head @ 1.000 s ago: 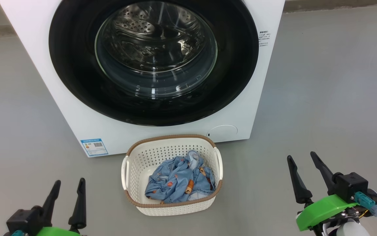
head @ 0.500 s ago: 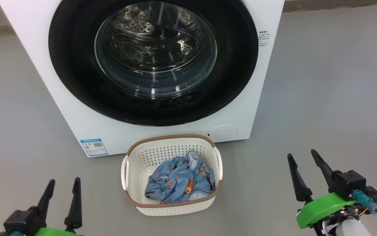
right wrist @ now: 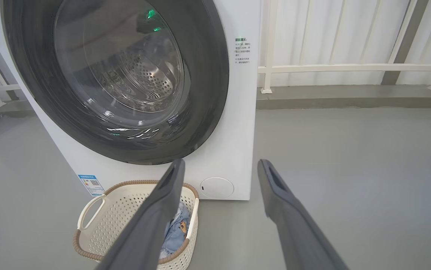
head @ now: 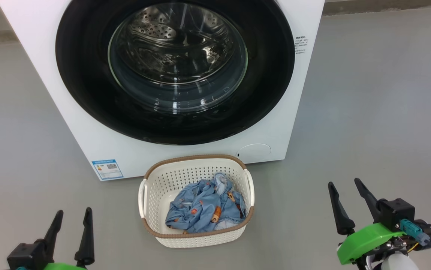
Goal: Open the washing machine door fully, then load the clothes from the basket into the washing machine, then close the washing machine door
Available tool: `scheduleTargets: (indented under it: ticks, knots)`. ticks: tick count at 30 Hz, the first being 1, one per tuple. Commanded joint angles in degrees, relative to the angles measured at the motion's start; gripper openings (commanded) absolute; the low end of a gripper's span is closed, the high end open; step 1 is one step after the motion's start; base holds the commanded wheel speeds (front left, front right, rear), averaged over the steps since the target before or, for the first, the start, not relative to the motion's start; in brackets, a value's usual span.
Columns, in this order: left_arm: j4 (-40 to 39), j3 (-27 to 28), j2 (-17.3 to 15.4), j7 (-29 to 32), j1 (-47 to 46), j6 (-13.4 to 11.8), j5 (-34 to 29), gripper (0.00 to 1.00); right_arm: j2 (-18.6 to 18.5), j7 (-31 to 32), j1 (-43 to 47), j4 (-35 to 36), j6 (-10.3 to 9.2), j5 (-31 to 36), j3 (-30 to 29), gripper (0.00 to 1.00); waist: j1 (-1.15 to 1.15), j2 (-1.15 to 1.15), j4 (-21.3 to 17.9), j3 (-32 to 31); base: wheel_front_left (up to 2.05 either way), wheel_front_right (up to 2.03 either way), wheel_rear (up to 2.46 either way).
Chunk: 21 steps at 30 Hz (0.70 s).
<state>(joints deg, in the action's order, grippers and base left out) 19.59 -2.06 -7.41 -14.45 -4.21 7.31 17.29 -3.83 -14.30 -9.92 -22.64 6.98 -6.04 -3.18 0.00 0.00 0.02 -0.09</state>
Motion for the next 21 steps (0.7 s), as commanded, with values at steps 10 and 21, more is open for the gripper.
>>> scheduleTargets:
  ticks: [10, 21]
  knots:
    - [-0.8, 2.8, -0.7, -0.5, -3.4, 0.2, -0.9, 1.0, 0.3, -0.7, -3.0, 2.0, 0.51, 0.6, 0.8, 1.0, 0.0, 0.0, 0.1, 0.0, 0.0, 0.0, 0.0]
    - [-2.6, 2.9, -0.2, -0.5, -3.0, 0.2, 2.5, 1.0, 0.5, -0.7, -2.9, 2.2, 0.51, 0.4, 0.7, 1.0, 0.0, 0.0, 0.1, 0.1, 0.0, 0.0, 0.0]
